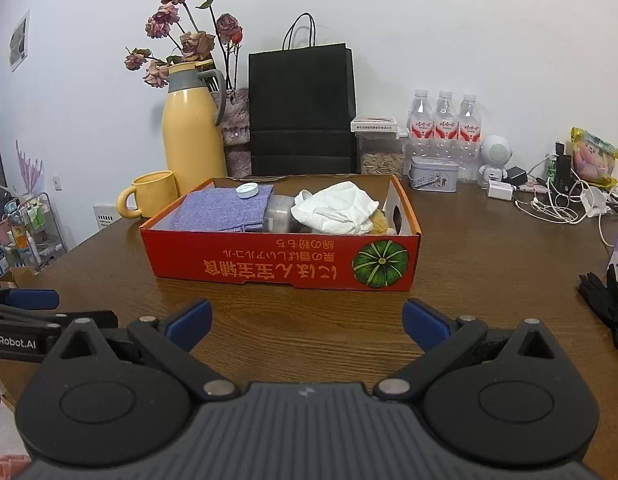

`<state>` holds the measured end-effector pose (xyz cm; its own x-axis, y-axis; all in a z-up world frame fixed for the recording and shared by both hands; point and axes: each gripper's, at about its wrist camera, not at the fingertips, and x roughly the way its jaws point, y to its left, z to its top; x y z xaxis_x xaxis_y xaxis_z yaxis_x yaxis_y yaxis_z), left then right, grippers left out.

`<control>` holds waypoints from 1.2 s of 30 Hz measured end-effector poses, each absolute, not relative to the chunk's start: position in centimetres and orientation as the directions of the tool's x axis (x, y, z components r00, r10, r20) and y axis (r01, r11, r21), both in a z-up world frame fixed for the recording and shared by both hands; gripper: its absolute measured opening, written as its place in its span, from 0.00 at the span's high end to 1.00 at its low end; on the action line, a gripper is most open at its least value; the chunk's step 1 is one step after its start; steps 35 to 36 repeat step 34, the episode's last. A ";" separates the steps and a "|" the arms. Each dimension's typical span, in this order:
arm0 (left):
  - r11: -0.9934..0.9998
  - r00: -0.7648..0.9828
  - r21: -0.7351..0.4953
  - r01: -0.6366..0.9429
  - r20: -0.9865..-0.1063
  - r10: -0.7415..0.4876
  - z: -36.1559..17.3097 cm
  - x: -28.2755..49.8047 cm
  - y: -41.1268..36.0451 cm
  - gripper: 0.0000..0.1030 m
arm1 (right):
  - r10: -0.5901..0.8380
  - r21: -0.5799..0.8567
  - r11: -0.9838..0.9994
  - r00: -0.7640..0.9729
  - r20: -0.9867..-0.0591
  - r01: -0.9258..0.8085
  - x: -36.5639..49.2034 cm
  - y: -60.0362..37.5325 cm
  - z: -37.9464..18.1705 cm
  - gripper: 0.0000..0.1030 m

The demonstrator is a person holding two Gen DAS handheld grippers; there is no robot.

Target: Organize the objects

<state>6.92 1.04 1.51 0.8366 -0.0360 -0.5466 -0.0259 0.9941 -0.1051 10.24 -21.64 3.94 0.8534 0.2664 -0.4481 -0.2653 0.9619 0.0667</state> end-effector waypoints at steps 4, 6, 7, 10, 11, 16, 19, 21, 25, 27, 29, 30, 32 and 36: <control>0.994 0.835 -0.103 -0.024 -0.549 -0.037 1.5 7.0 0.9 0.00 | 0.265 0.067 0.962 0.853 -0.449 -0.263 10.3 -21.7 3.9 0.00; 0.994 0.834 -0.103 -0.023 -0.550 -0.038 1.5 7.0 0.9 0.00 | 0.264 0.067 0.962 0.853 -0.450 -0.263 10.3 -21.6 3.9 0.00; 0.995 0.835 -0.102 -0.022 -0.549 -0.038 1.5 7.0 0.9 0.00 | 0.265 0.067 0.962 0.853 -0.451 -0.263 10.3 -21.7 3.9 0.00; 0.995 0.836 -0.101 -0.023 -0.547 -0.037 1.6 7.0 0.9 0.00 | 0.265 0.067 0.962 0.852 -0.451 -0.264 10.4 -21.6 3.9 0.00; 0.995 0.836 -0.100 -0.023 -0.547 -0.036 1.6 7.0 0.9 0.00 | 0.265 0.067 0.962 0.852 -0.451 -0.264 10.4 -21.6 3.9 0.00; 0.995 0.837 -0.099 -0.022 -0.546 -0.036 1.6 7.1 0.8 0.00 | 0.261 0.065 0.963 0.852 -0.454 -0.261 10.4 -21.7 3.9 0.00; 0.995 0.837 -0.101 -0.021 -0.546 -0.037 1.6 7.1 0.8 0.00 | 0.261 0.065 0.963 0.852 -0.453 -0.261 10.4 -21.7 3.9 0.00; 0.995 0.837 -0.098 -0.022 -0.546 -0.036 1.6 7.1 0.8 0.00 | 0.261 0.065 0.963 0.852 -0.453 -0.260 10.4 -21.7 3.9 0.00; 0.995 0.838 -0.097 -0.020 -0.544 -0.036 1.7 7.1 0.8 0.00 | 0.261 0.064 0.963 0.852 -0.454 -0.261 10.4 -21.7 3.9 0.00; 0.995 0.839 -0.097 -0.018 -0.543 -0.038 1.7 7.1 0.7 0.00 | 0.260 0.064 0.964 0.852 -0.455 -0.260 10.4 -21.7 3.9 0.00; 0.996 0.838 -0.092 -0.021 -0.544 -0.032 1.7 7.2 0.7 0.00 | 0.260 0.064 0.964 0.852 -0.455 -0.260 10.5 -21.7 3.9 0.00; 0.996 0.838 -0.088 -0.023 -0.545 -0.029 1.6 7.2 0.6 0.00 | 0.260 0.064 0.964 0.852 -0.455 -0.260 10.5 -21.7 3.9 0.00; 0.996 0.838 -0.092 -0.018 -0.545 -0.035 1.5 7.2 0.6 0.00 | 0.259 0.064 0.964 0.852 -0.455 -0.259 10.5 -21.7 3.9 0.00; 0.995 0.837 -0.095 -0.018 -0.547 -0.037 1.5 7.2 0.6 0.00 | 0.258 0.063 0.964 0.852 -0.456 -0.258 10.5 -21.7 3.8 0.00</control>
